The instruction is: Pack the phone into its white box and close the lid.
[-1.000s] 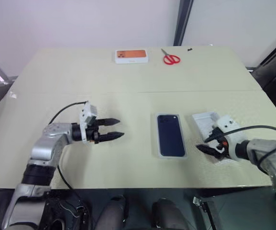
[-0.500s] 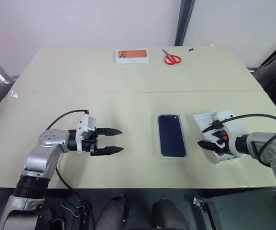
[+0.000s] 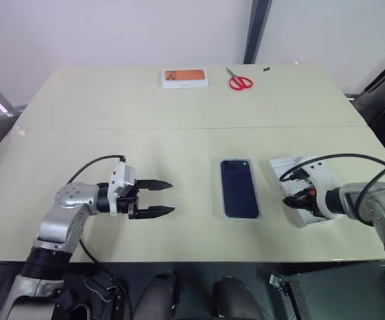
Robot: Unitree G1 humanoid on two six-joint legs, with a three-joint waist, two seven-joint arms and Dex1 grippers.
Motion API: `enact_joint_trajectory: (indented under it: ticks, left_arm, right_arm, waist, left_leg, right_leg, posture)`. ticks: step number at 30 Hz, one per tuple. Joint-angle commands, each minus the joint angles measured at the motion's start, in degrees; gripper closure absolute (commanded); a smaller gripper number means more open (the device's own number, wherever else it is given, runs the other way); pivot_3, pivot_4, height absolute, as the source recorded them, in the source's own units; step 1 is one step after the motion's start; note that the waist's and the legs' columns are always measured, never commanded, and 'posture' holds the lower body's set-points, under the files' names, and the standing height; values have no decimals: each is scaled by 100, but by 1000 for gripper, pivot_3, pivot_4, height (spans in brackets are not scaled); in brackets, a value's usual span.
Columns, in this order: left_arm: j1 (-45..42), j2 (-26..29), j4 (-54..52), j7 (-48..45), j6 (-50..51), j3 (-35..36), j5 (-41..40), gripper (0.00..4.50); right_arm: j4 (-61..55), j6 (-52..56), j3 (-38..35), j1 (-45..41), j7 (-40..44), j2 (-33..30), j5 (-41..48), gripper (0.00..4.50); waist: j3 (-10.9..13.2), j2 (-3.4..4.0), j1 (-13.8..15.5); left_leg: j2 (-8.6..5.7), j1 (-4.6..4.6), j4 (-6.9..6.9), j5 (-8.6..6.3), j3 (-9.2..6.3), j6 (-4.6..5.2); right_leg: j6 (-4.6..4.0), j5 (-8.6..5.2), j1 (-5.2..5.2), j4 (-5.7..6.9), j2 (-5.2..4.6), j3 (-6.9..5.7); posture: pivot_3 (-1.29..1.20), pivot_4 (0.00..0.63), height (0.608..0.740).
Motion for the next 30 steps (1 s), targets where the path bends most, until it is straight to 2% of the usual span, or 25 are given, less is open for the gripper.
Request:
enact_joint_trajectory:
  ticks: [1, 13, 18, 21, 23, 26, 30]
  left_arm:
    - [21, 2, -232, 51, -86, 0, -43, 1218]
    - [-146, -63, -88, 262, -56, 54, -44, 1218]
    - [-324, -124, 65, 428, 117, 171, -162, 1218]
    - [-467, -226, 136, 650, 295, 314, -305, 1218]
    - [-556, -294, 150, 840, 465, 426, -435, 1218]
    - [-627, -361, 172, 1068, 665, 553, -538, 1218]
    - [-640, -390, 93, 1267, 851, 643, -628, 1218]
  right_arm:
    - [-37, 99, -13, -22, -151, 60, 15, 4465]
    - [329, 346, -678, -969, -732, 904, -67, 4465]
    - [316, 284, -1780, -1991, -765, 2460, 331, 4465]
    - [387, 409, -2778, -2496, -999, 3772, 630, 4465]
    - [370, 415, -3181, -2676, -1078, 4357, 893, 4465]
    - [458, 415, -3418, -2612, -1214, 4933, 1329, 4465]
    - [673, 415, -3524, -2388, -1449, 5344, 2058, 4465]
  waist:
    - [0, 0, 0]
    - [0, 0, -52]
    - [1, 2, -143]
    - [0, 3, -147]
    - [0, 3, -125]
    - [0, 4, -116]
    - [0, 6, -151]
  left_leg:
    - [0, 0, 1, 0, 0, 0]
    - [0, 1, -2, 0, 1, 0]
    - [1, 1, -5, 1, 1, -1]
    - [3, 1, -8, 3, -1, -4]
    - [2, -2, -6, 3, -1, -5]
    - [-1, -2, -3, 3, -1, -5]
    - [-2, -2, -5, 4, 0, -5]
  right_leg:
    - [0, 0, 1, 0, 0, 0]
    - [0, 0, -2, 2, 1, 0]
    - [0, 0, -8, 9, 5, 1]
    - [1, 0, -12, 13, 8, 0]
    - [1, 1, -14, 15, 8, 0]
    - [2, 1, -12, 15, 5, -1]
    - [2, 1, -18, 21, 4, 1]
  posture:
    - [0, 150, 734]
    - [0, 150, 734]
    - [0, 150, 734]
    - [0, 150, 734]
    - [0, 150, 734]
    - [0, 150, 734]
    - [0, 150, 734]
